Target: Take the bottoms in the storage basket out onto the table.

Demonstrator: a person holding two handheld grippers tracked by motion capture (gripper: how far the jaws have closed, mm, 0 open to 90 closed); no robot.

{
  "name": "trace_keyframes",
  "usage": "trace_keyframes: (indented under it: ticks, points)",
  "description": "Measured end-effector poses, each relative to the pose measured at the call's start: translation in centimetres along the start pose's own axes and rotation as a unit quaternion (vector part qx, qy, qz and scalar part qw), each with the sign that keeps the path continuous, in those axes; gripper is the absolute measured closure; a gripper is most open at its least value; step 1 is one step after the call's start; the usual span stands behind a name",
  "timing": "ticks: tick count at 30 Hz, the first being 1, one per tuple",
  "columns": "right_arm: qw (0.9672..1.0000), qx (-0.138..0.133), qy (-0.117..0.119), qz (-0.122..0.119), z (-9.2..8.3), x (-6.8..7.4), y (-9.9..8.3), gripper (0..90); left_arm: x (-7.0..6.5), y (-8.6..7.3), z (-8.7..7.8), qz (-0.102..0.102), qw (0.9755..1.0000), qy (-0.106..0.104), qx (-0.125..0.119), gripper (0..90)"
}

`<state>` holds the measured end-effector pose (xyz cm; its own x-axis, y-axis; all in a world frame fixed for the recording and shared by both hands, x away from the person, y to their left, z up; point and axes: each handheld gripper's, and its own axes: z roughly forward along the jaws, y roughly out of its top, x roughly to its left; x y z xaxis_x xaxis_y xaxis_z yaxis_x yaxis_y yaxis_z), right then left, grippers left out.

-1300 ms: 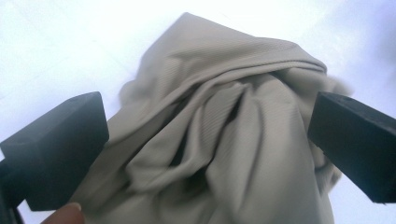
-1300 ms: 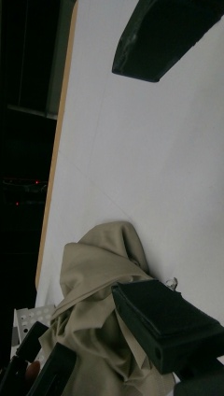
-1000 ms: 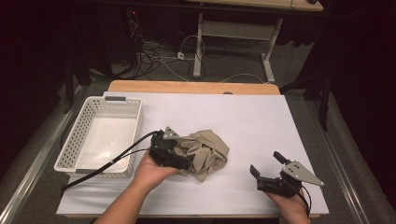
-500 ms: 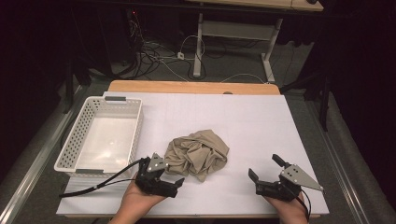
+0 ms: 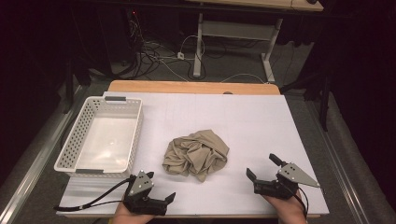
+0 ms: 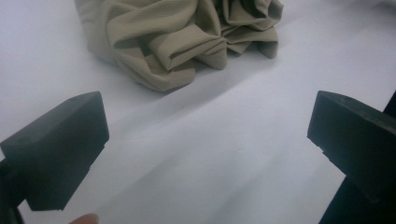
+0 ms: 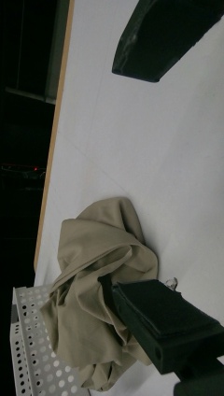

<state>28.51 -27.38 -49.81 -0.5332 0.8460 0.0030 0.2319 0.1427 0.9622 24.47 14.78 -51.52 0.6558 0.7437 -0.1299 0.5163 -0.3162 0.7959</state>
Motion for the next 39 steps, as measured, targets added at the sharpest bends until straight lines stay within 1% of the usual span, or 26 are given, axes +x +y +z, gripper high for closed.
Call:
trace_keyframes:
  ticks: [2, 4, 6, 9, 11, 15, 17, 20, 23, 25, 26, 27, 28, 29, 31, 33, 34, 36, 38, 39]
  points:
    - [1.0000, -0.002, 0.001, 0.002, 0.2, 0.1, 0.1, 0.2, 0.1, -0.2, 0.0, 0.000, 1.0000, 0.005, 0.002, 0.0]
    - [1.0000, -0.002, 0.007, -0.002, 0.5, 0.4, 0.1, 0.2, 0.1, -0.3, 0.1, 0.008, 0.9999, 0.007, 0.005, 0.0]
    - [0.9998, 0.002, 0.015, -0.009, 1.0, 0.8, 0.0, 0.1, 0.1, -0.2, 0.2, 0.011, 0.9999, 0.006, 0.001, 0.0]
    - [0.9992, 0.015, 0.032, -0.016, 1.5, 1.6, 0.1, 0.4, 0.3, 0.0, 0.2, 0.006, 1.0000, 0.006, -0.004, 0.0]
    - [0.9988, 0.022, 0.040, -0.014, 1.8, 2.1, 0.2, 0.5, 0.4, 0.1, 0.2, 0.003, 1.0000, 0.004, -0.007, 0.0]
    - [0.9978, 0.037, 0.052, -0.016, 2.6, 3.1, 0.4, 0.6, 0.4, 0.2, 0.0, 0.001, 0.9999, 0.004, -0.012, 0.0]
    - [0.9973, 0.042, 0.058, -0.018, 3.2, 3.5, 0.6, 1.0, 0.3, 0.1, -0.1, 0.004, 0.9999, 0.010, -0.011, 0.0]
    - [0.9968, 0.045, 0.064, -0.013, 4.4, 4.0, 1.1, 2.4, 0.0, -0.4, -0.4, 0.011, 0.9998, 0.017, -0.002, 0.0]
    - [0.9962, 0.046, 0.072, -0.015, 5.9, 4.6, 1.8, 5.4, -0.2, -0.8, -0.8, 0.009, 0.9997, 0.020, -0.002, 0.0]
    - [0.9956, 0.045, 0.080, -0.017, 7.1, 5.0, 2.3, 11.2, -0.1, -1.2, -1.2, 0.001, 0.9997, 0.023, -0.005, 0.0]
    - [0.9953, 0.043, 0.086, -0.015, 7.8, 5.1, 2.6, 15.8, 0.0, -1.4, -1.4, -0.005, 0.9996, 0.025, -0.009, 0.0]
    - [0.9950, 0.042, 0.090, -0.015, 8.4, 5.1, 2.8, 20.5, 0.2, -1.6, -1.7, -0.014, 0.9995, 0.024, -0.014, 0.0]
    - [0.9952, 0.043, 0.086, -0.017, 9.0, 5.2, 3.0, 24.2, 0.4, -1.9, -1.9, -0.024, 0.9993, 0.023, -0.017, 0.0]
    - [0.9953, 0.047, 0.081, -0.022, 9.6, 5.1, 3.2, 28.5, 0.6, -2.1, -2.1, -0.033, 0.9990, 0.023, -0.019, 0.0]
    - [0.9950, 0.065, 0.073, -0.021, 10.8, 5.1, 3.5, 38.2, 0.9, -2.7, -2.3, -0.043, 0.9986, 0.023, -0.020, 0.0]
    - [0.9928, 0.086, 0.082, -0.018, 11.7, 4.9, 3.4, 51.6, 1.3, -3.0, -2.4, -0.050, 0.9984, 0.020, -0.014, 0.0]
    - [0.9913, 0.097, 0.086, -0.022, 12.0, 5.0, 3.2, 63.4, 1.3, -3.0, -2.4, -0.049, 0.9985, 0.020, -0.017, 0.0]
    - [0.9894, 0.110, 0.086, -0.041, 12.1, 5.2, 2.9, 83.0, 1.3, -2.8, -2.3, -0.047, 0.9985, 0.015, -0.024, 0.0]
    - [0.9896, 0.101, 0.091, -0.048, 11.5, 5.2, 3.1, 86.3, 1.0, -2.6, -2.1, -0.039, 0.9986, 0.008, -0.034, 0.0]
    - [0.9904, 0.093, 0.091, -0.047, 11.0, 5.2, 3.3, 86.6, 0.9, -2.4, -2.0, -0.029, 0.9987, 0.002, -0.041, 0.0]
